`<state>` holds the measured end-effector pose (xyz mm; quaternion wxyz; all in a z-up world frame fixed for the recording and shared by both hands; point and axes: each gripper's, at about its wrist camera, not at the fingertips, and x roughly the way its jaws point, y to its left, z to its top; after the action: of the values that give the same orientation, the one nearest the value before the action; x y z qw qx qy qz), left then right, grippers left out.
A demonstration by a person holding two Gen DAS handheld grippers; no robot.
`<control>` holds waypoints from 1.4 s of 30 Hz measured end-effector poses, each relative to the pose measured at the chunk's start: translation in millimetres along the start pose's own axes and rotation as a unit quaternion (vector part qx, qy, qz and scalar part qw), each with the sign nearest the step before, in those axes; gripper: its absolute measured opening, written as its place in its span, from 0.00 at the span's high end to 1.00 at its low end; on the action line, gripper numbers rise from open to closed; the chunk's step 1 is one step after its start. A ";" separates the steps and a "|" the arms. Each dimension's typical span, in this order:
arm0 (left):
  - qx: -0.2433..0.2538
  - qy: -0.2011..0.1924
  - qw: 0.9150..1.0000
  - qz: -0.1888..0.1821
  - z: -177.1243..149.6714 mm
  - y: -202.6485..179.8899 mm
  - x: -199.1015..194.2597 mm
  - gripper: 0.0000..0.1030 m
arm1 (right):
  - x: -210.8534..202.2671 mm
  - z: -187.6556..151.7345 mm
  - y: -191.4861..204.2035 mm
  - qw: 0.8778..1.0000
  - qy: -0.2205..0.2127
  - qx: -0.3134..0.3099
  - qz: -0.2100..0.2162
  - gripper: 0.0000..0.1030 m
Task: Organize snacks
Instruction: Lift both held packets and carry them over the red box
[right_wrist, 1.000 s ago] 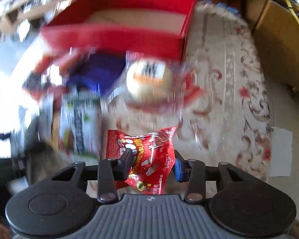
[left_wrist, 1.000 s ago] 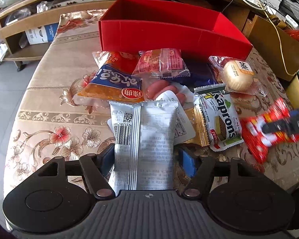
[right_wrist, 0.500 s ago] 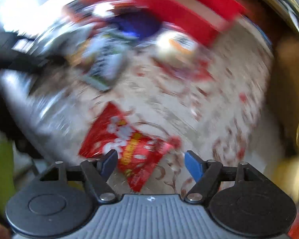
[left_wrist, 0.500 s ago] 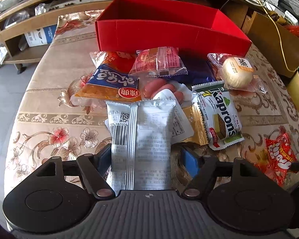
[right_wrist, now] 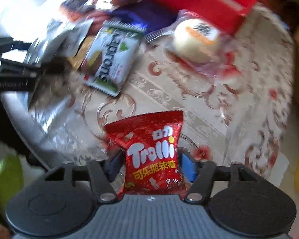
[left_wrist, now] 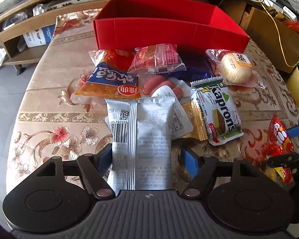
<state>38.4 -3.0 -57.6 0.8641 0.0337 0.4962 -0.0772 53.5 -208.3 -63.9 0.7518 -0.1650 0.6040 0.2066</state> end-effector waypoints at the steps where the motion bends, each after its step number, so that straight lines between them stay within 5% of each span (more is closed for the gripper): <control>1: 0.001 0.002 1.000 0.001 -0.7 0.2 -0.9 0.25 | -0.9 -3.5 3.1 1.000 -0.010 0.007 -0.006 0.41; 10: 0.007 0.006 0.999 0.032 -5.4 -3.0 -0.3 0.21 | -2.2 -24.2 10.2 0.997 -0.051 0.046 -0.019 0.42; 15: 0.009 0.015 0.999 0.034 -5.0 -6.5 -5.1 0.40 | 5.7 -26.9 1.8 0.996 -0.050 0.069 -0.007 0.40; 24: 0.003 0.017 0.999 0.043 -2.5 -12.4 -9.5 0.50 | -10.9 -25.7 17.5 0.996 -0.070 0.046 -0.025 0.48; 34: -0.008 -0.031 0.999 0.035 20.5 -15.1 -40.5 0.51 | -51.6 -12.5 14.2 0.980 -0.168 0.106 -0.011 0.49; 42: -0.015 -0.077 0.997 0.025 65.8 -17.8 -40.7 0.51 | -71.6 30.1 7.7 0.964 -0.215 0.155 -0.004 0.48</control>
<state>71.3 -25.3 11.1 0.9017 0.0266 0.4286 -0.0505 61.6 -194.7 12.4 0.8810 -0.0005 0.4526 0.1378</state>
